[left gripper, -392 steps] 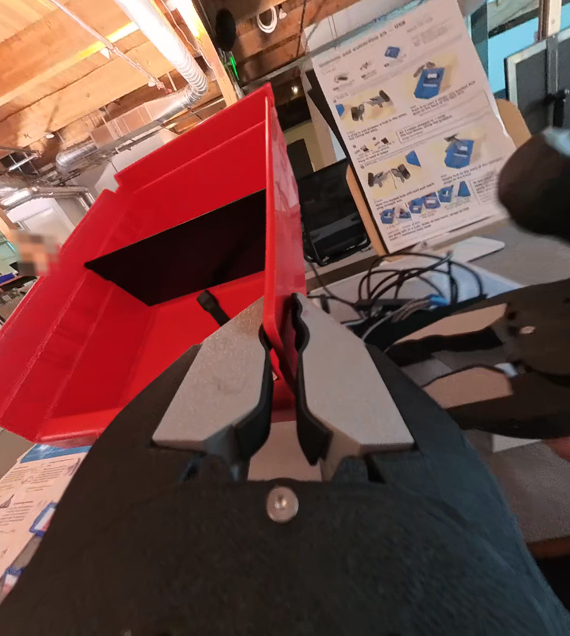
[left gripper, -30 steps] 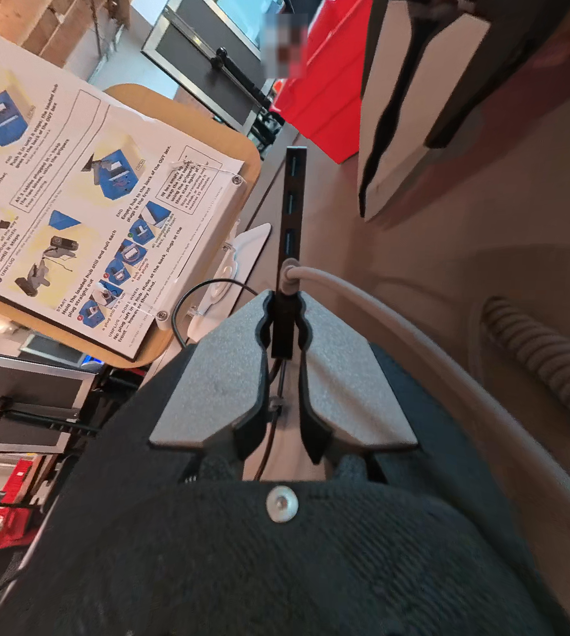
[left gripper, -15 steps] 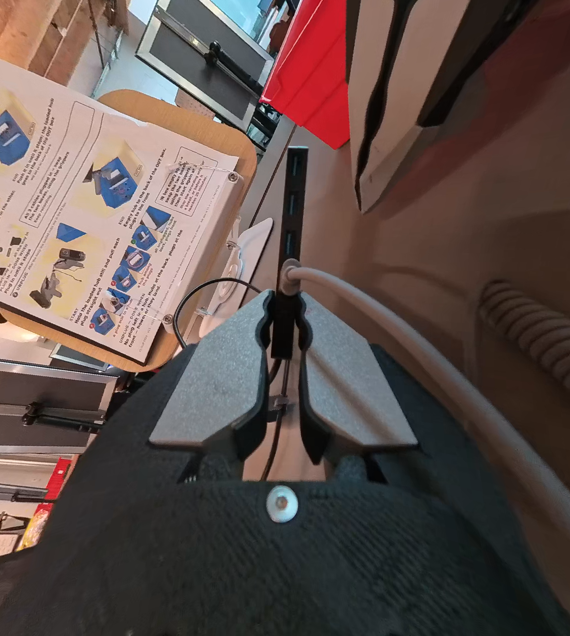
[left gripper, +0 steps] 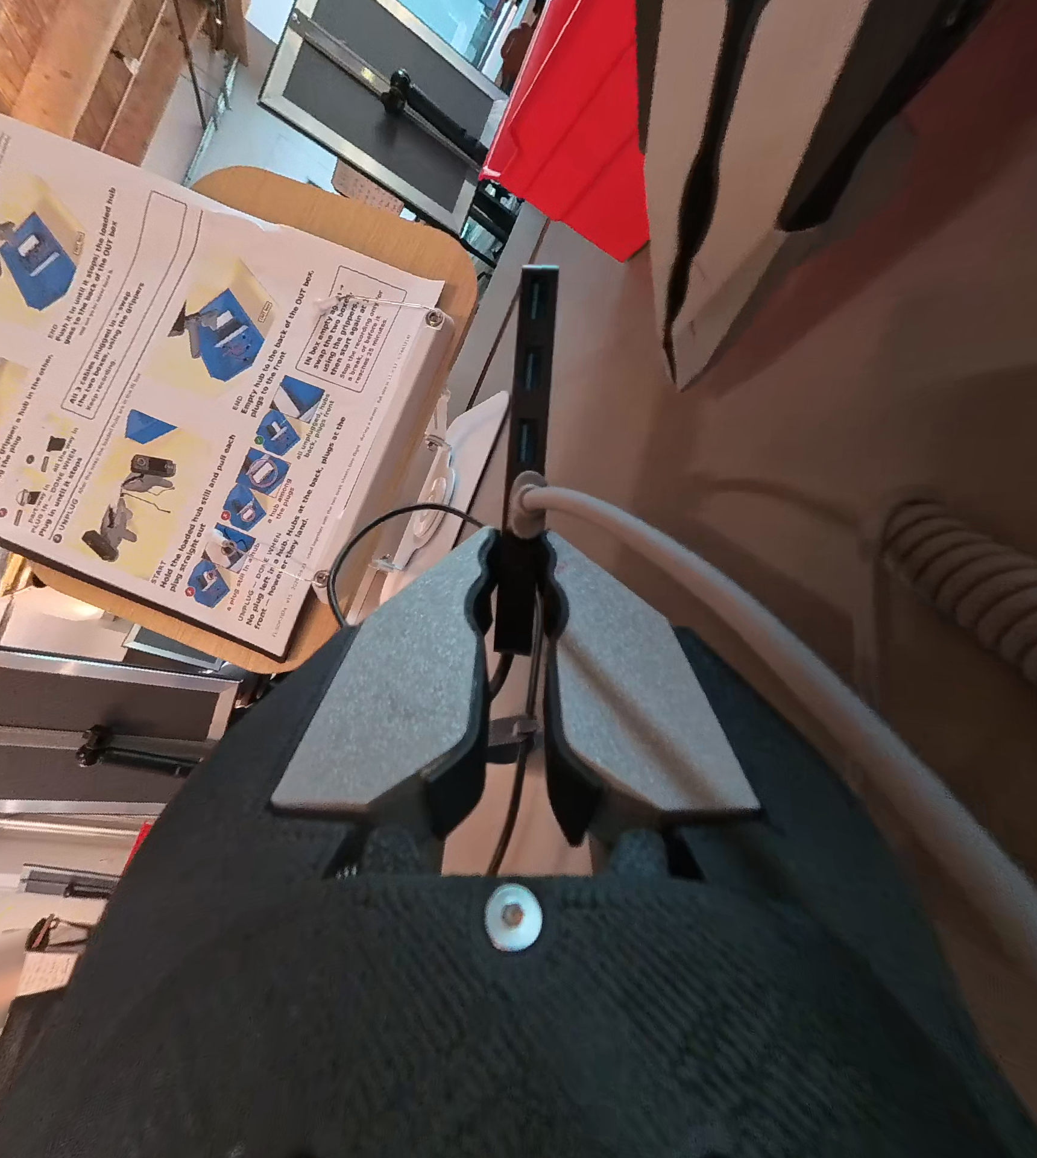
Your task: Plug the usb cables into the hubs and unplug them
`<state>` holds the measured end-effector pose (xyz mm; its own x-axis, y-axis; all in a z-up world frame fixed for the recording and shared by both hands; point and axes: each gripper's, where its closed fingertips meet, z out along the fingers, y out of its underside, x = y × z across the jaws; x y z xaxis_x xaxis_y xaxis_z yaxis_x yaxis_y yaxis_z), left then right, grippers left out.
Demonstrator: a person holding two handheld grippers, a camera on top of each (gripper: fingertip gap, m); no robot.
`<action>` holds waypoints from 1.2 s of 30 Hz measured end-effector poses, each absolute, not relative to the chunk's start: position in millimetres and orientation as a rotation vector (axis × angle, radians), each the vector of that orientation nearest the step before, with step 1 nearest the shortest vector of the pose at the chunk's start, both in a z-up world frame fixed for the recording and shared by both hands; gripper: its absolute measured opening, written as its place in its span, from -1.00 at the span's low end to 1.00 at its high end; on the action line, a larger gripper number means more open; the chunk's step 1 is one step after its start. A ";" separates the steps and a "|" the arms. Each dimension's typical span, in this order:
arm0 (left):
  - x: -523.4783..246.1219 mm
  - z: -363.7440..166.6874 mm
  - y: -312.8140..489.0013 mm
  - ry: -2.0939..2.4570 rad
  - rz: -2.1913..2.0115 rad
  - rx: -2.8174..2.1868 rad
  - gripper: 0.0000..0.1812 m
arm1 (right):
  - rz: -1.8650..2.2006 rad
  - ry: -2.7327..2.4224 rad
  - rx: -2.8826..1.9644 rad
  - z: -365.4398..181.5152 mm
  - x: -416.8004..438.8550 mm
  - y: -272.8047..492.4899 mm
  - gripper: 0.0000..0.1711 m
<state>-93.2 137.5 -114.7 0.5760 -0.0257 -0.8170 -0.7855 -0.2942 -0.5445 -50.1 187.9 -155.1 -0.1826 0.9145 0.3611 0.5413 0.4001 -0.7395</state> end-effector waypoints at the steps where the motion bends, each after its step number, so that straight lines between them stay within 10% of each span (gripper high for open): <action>1: -95.6 -113.5 137.5 0.663 0.880 -1.720 -0.89 | 0.581 -1.855 -1.252 -155.6 -50.0 187.5 -1.00; 36: -118.6 -102.0 133.0 0.510 0.892 -1.723 -0.89 | 0.572 -1.831 -1.187 -148.2 -50.6 182.9 -1.00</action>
<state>-118.6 133.0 -102.0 0.6270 0.0930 -0.7735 -0.7136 -0.3297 -0.6181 -50.6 182.9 -148.2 -0.1808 0.8936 0.4109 0.5012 0.4432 -0.7432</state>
